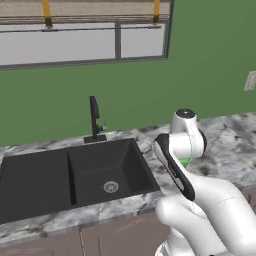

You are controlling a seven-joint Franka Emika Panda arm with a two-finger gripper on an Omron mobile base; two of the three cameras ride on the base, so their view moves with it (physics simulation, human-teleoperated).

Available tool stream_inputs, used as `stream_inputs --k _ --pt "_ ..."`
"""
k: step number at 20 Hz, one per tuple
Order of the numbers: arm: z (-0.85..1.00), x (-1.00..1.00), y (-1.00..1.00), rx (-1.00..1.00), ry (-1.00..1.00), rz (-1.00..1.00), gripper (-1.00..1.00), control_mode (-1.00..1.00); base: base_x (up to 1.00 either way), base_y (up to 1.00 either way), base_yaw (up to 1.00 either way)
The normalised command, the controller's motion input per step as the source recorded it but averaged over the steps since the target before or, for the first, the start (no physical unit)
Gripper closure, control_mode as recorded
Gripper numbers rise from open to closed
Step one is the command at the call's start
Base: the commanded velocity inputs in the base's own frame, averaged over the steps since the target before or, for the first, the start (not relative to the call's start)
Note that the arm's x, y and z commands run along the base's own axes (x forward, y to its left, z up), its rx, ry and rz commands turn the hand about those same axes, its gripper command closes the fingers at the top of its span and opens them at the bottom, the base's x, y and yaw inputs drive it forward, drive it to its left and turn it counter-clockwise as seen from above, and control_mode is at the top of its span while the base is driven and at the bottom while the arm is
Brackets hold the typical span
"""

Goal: Pick the cup and bowl from the counter and place them on the counter next to the sink.

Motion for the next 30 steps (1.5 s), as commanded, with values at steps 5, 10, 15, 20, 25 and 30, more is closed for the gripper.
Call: stream_inputs --k 5,10,15,20,25,30 --pt "-0.22 0.26 0.13 0.0 0.0 0.0 1.0 -1.0 0.0 0.0 0.0" --pt "-0.02 0.26 0.0 0.0 0.04 0.01 1.0 -1.0 0.0 0.0 0.0" --pt "-0.17 0.41 0.0 0.0 0.05 0.0 1.0 -1.0 0.0 0.0 0.0" --pt "-0.23 0.29 0.0 0.0 0.07 0.0 1.0 -1.0 0.0 0.0 0.0" --pt "-0.31 0.17 0.01 0.0 0.04 0.0 1.0 -1.0 0.0 0.0 0.0" --pt "-0.36 0.05 0.0 0.0 0.02 0.0 1.0 -1.0 0.0 0.0 0.0"
